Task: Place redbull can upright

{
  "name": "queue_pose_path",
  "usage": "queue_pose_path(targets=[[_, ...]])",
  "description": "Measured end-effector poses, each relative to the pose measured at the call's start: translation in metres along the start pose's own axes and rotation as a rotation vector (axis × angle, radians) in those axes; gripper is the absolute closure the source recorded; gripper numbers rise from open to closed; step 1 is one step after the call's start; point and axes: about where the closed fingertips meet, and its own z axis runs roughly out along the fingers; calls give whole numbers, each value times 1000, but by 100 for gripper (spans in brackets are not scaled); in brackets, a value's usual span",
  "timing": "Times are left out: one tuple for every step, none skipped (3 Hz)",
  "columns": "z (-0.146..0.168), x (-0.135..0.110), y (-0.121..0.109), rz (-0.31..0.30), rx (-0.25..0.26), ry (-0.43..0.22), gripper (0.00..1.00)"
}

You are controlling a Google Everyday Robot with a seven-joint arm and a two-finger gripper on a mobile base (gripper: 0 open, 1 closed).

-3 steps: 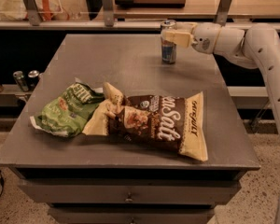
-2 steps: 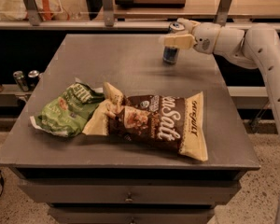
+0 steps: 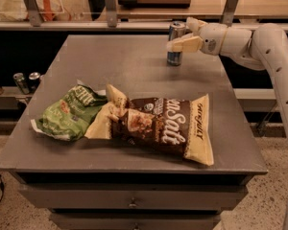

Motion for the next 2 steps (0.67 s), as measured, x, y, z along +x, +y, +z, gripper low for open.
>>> queue_pose_path(targets=[[-4,-3,1,-39,-20,42,0],[-12,-5,1,-81,-50,92,0]])
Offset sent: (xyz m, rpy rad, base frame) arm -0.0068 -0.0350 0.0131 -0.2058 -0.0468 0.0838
